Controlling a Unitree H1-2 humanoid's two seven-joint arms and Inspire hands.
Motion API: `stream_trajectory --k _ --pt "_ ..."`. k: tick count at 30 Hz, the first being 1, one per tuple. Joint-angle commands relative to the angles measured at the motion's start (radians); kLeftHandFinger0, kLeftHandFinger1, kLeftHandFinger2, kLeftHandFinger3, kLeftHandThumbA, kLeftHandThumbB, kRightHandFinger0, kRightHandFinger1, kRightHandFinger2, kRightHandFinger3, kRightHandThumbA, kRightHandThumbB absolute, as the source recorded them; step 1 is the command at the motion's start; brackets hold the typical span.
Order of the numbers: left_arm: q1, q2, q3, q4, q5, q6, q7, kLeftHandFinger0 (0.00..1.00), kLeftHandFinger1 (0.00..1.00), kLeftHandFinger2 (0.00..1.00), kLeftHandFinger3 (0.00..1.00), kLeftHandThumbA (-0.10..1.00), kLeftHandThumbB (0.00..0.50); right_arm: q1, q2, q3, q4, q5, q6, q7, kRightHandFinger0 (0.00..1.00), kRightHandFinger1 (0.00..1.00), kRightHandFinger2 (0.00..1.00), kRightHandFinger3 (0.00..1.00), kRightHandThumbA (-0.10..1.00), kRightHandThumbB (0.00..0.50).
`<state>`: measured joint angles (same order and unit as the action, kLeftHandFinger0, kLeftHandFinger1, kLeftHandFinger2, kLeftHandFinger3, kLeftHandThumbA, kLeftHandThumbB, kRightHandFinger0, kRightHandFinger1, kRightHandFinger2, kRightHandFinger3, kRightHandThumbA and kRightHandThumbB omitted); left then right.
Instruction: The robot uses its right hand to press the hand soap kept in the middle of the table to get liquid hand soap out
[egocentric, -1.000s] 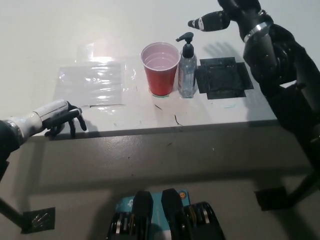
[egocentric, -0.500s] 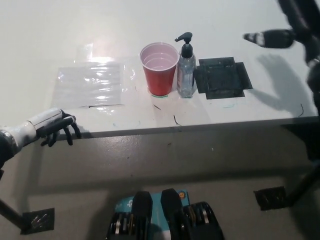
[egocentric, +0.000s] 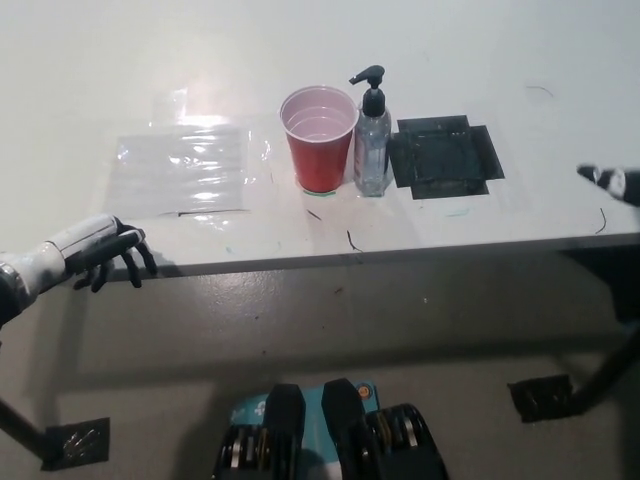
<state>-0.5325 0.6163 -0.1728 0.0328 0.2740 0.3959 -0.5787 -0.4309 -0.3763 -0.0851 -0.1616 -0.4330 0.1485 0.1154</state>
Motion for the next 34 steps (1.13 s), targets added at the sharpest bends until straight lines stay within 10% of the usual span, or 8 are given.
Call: stream_trajectory --k 1,10,13,22,28,34 --pt "-0.008 0.011 0.025 -0.025 -0.012 -0.030 0.032 0.06 0.09 0.34 0.60 1.00 0.302 0.041 0.005 -0.055 -0.053 0.069 -0.009 -0.038 1.00 1.00 1.00 1.00 1.00 0.462" --pt "0.004 0.006 0.037 -0.026 -0.012 -0.044 0.039 0.03 0.08 0.34 0.62 1.00 0.297 0.167 0.084 -0.140 -0.001 0.138 -0.066 -0.102 1.00 1.00 1.00 1.00 1.00 0.430" --pt "0.004 0.002 0.037 -0.031 -0.010 -0.037 0.037 0.05 0.09 0.34 0.60 1.00 0.301 0.216 0.125 -0.179 0.039 0.167 -0.120 -0.157 1.00 1.00 1.00 1.00 1.00 0.318" --pt "0.009 -0.010 0.049 -0.026 -0.026 -0.049 0.044 0.05 0.09 0.37 0.60 1.00 0.281 0.254 0.228 -0.300 0.097 0.365 -0.076 -0.160 1.00 1.00 0.97 1.00 1.00 0.338" --pt "0.001 -0.012 0.042 -0.021 -0.017 -0.051 0.047 0.04 0.08 0.36 0.62 1.00 0.274 0.242 0.243 -0.350 0.104 0.433 -0.027 -0.158 0.66 0.76 0.82 0.96 1.00 0.294" --pt "0.002 -0.014 0.043 -0.027 -0.009 -0.033 0.053 0.05 0.10 0.38 0.61 1.00 0.295 0.228 0.239 -0.356 0.108 0.451 0.005 -0.173 0.54 0.65 0.76 0.92 1.00 0.284"
